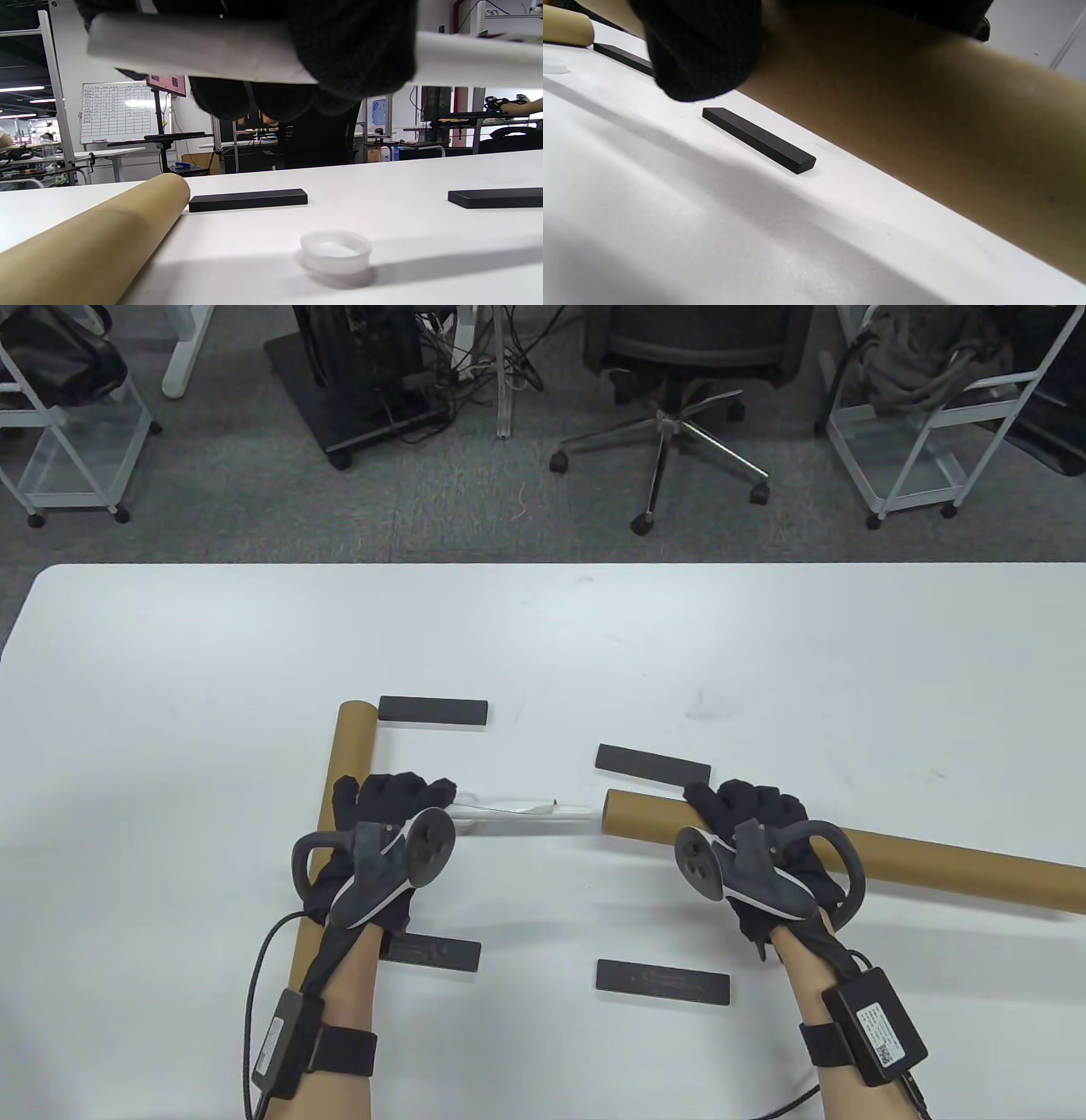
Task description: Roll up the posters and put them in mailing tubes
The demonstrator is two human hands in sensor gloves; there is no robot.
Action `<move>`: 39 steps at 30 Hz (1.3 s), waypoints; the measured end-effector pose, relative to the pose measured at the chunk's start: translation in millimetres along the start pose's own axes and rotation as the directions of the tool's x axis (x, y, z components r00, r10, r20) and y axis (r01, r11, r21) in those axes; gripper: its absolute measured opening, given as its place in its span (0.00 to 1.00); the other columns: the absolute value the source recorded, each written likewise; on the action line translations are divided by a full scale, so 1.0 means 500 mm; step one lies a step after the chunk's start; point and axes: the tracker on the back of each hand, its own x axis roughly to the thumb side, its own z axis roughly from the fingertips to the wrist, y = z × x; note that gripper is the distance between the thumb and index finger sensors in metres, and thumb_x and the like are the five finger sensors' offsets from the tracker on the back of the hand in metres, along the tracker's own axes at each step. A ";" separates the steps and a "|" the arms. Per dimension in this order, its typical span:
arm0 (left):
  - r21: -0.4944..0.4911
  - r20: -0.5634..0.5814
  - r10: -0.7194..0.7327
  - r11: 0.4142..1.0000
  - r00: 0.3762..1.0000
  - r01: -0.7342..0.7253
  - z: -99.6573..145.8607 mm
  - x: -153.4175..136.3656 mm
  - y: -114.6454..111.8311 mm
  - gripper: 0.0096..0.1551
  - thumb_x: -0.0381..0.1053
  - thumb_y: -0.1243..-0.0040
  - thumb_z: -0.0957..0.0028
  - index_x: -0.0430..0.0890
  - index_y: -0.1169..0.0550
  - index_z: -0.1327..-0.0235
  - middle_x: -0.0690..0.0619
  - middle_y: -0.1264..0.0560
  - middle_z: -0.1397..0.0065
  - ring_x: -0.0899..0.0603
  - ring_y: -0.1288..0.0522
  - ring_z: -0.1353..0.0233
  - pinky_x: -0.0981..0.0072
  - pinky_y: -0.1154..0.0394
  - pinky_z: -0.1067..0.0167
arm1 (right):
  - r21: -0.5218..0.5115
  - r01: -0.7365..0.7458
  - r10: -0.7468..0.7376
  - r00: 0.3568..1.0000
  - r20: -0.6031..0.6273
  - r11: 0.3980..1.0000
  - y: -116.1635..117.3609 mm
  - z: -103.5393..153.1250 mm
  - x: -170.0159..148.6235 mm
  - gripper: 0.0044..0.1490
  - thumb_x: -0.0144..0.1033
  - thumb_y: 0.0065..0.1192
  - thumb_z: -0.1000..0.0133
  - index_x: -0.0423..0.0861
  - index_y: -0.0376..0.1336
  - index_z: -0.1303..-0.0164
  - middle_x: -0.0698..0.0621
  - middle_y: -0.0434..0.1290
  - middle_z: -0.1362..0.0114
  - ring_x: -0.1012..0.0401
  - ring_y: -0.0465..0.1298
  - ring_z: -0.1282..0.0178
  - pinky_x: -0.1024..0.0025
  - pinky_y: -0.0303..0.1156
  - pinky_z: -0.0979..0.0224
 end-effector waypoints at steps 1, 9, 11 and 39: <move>-0.001 0.009 0.005 1.000 1.000 -0.005 0.000 0.004 0.001 0.29 0.57 0.38 0.52 0.69 0.22 0.33 0.63 0.21 0.28 0.44 0.23 0.23 0.34 0.34 0.20 | -0.001 -0.010 0.010 1.000 0.010 1.000 0.000 0.000 0.006 0.52 0.44 0.65 0.51 0.51 0.45 0.18 0.42 0.60 0.18 0.40 0.67 0.22 0.35 0.65 0.23; 0.000 0.090 -0.020 1.000 0.996 0.020 0.005 0.051 0.008 0.30 0.58 0.39 0.51 0.68 0.22 0.31 0.63 0.21 0.28 0.43 0.23 0.23 0.34 0.34 0.20 | -0.032 -0.023 0.025 0.998 0.058 0.999 -0.014 0.007 0.033 0.52 0.45 0.65 0.51 0.50 0.45 0.18 0.42 0.61 0.18 0.40 0.68 0.23 0.36 0.65 0.24; -0.004 0.116 -0.027 1.000 0.993 0.027 0.006 0.067 0.009 0.30 0.58 0.40 0.51 0.68 0.22 0.31 0.63 0.21 0.28 0.43 0.23 0.24 0.35 0.34 0.20 | -0.042 -0.023 0.026 0.997 0.071 0.999 -0.018 0.009 0.041 0.52 0.45 0.64 0.51 0.50 0.45 0.18 0.42 0.61 0.18 0.41 0.68 0.23 0.36 0.66 0.24; -0.032 0.223 0.144 0.990 0.964 -0.140 0.022 0.119 0.043 0.39 0.66 0.46 0.49 0.63 0.32 0.19 0.51 0.32 0.12 0.37 0.31 0.15 0.32 0.37 0.19 | -0.067 0.013 -0.006 0.994 0.106 0.998 -0.036 0.027 0.070 0.53 0.46 0.63 0.50 0.48 0.45 0.17 0.41 0.62 0.19 0.40 0.69 0.25 0.37 0.67 0.25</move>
